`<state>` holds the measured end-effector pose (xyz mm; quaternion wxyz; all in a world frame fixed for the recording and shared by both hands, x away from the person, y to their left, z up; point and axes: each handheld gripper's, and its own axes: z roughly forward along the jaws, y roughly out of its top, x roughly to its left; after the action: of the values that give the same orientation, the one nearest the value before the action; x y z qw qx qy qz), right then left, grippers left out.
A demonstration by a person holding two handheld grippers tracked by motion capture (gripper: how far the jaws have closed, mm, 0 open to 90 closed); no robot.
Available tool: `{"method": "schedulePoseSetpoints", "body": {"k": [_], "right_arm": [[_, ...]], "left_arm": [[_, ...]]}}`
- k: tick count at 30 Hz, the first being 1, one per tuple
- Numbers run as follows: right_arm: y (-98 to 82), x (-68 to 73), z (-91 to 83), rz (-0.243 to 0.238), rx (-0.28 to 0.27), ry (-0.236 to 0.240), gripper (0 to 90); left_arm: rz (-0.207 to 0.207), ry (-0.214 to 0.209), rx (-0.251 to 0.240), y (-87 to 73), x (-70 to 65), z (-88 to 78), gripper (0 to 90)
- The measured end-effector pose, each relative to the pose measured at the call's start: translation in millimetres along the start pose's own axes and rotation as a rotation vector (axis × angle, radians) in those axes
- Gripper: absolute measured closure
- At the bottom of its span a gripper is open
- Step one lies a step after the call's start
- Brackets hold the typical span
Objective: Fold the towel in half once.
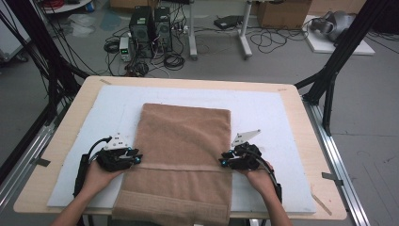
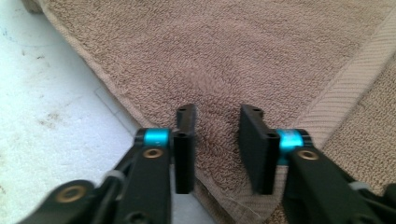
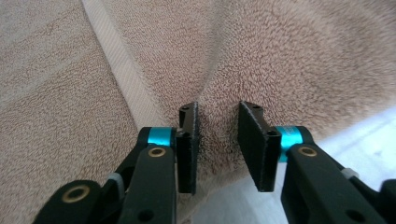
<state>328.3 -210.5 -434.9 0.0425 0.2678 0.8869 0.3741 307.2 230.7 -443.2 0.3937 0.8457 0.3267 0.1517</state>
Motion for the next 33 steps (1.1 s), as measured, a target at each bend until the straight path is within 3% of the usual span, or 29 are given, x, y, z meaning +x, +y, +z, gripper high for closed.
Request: {"method": "schedulePoseSetpoints", "body": {"k": [5,15,19,22,26,31,33], "right_arm": [[2.0,1.5,-1.1,-0.044,0.006,-0.011,80.8],[19.1,4.3,-28.1,-0.075,-0.051,-0.03,80.8],[20.1,3.3,-28.9,-0.066,-0.06,-0.022,79.9],[18.2,5.9,-25.3,-0.069,-0.053,-0.023,76.4],[15.6,13.3,-17.1,-0.092,-0.042,0.017,75.1],[8.8,18.5,-2.7,-0.101,0.016,0.039,70.7],[5.0,17.8,5.2,-0.103,0.042,0.033,69.9]], "left_arm": [[0.001,-0.001,-0.002,1.3,-1.0,-0.5,85.2],[-0.019,-0.004,-0.09,12.0,-0.2,-29.3,85.9],[-0.038,-0.007,-0.098,12.5,4.2,-37.5,85.8],[-0.022,-0.016,-0.08,11.1,1.6,-36.3,85.2],[-0.009,-0.03,-0.062,6.1,-2.6,-29.3,80.5],[-0.006,-0.035,-0.02,-2.5,-4.7,-19.5,67.9],[0.003,-0.034,0.002,-5.2,-5.2,-15.2,67.6]]}}
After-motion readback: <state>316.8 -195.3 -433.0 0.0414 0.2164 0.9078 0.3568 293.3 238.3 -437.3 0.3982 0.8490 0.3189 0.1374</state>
